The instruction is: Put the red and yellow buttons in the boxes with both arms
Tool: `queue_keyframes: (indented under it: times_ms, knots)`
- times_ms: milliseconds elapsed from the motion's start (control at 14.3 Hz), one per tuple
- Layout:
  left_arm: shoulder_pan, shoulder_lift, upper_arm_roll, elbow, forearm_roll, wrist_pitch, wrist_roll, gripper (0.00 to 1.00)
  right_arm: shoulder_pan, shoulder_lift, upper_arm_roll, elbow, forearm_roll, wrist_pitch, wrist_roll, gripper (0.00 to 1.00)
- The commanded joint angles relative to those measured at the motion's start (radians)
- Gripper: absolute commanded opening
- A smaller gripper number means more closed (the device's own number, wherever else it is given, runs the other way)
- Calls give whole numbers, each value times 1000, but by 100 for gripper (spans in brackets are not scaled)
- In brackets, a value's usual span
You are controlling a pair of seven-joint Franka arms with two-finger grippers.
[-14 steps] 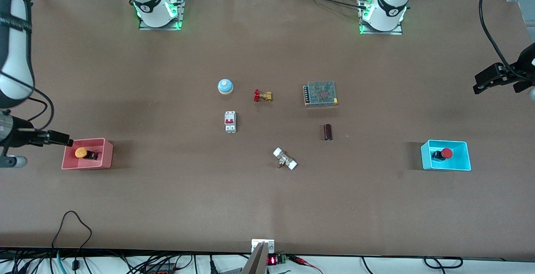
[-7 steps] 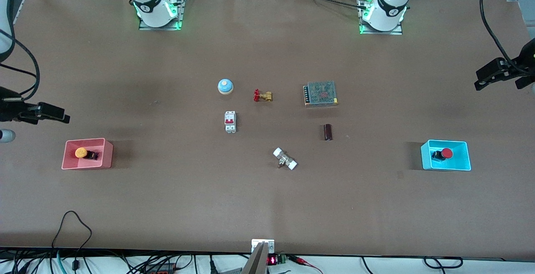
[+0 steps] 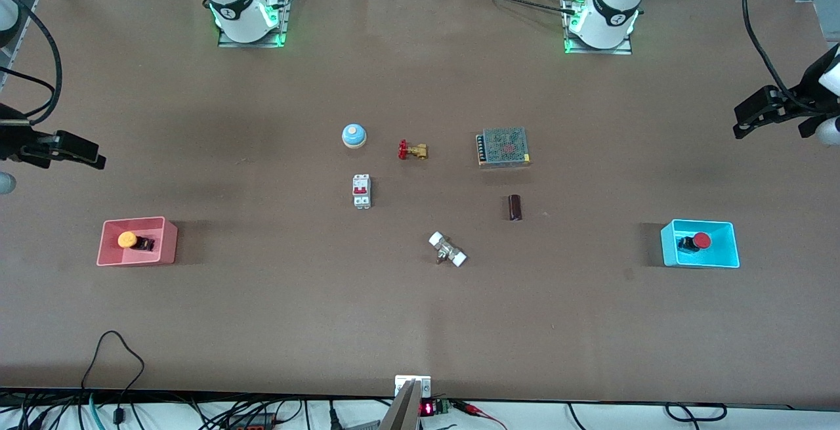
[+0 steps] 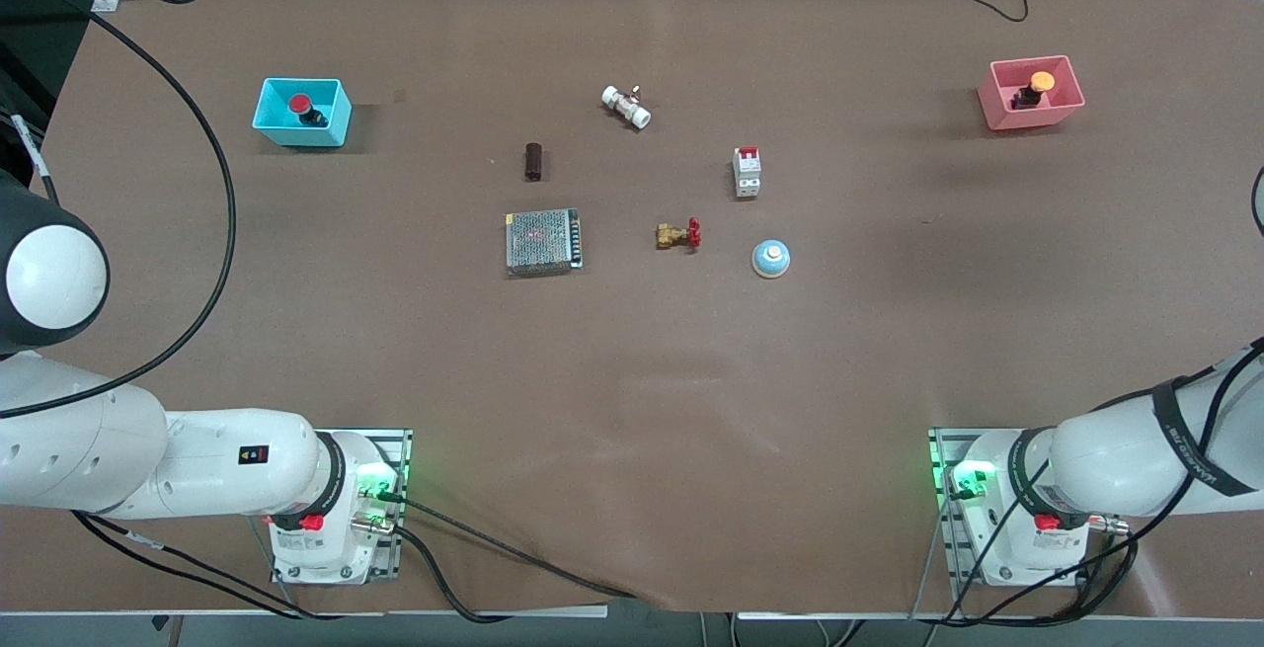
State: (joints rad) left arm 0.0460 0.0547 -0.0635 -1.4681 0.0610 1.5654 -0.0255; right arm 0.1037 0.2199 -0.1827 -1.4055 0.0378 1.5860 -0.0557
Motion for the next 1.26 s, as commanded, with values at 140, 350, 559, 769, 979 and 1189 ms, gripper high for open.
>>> queue_keyframes:
  times_ms: [140, 350, 559, 769, 979, 1189]
  knots:
    - [-11, -30, 28, -28, 2, 1, 6, 100, 50, -56, -41, -66, -59, -15, 3, 100]
    - [-5, -30, 30, -26, -18, 5, 9, 100, 48, -98, -40, -125, -59, -9, 11, 100]
    - [-5, -29, 31, -18, -27, 13, 12, 100, 51, -148, -40, -182, -59, 11, 7, 100]
    - [-5, -29, 33, -20, -29, 25, 13, 100, 50, -163, -38, -185, -59, -14, 5, 100]
    - [5, -29, 33, -20, -29, 44, 15, 100, 50, -171, -40, -184, -59, -29, 7, 100]
    - [6, -33, 30, -18, -29, 42, 15, 100, 50, -171, -40, -184, -59, -31, 5, 100]
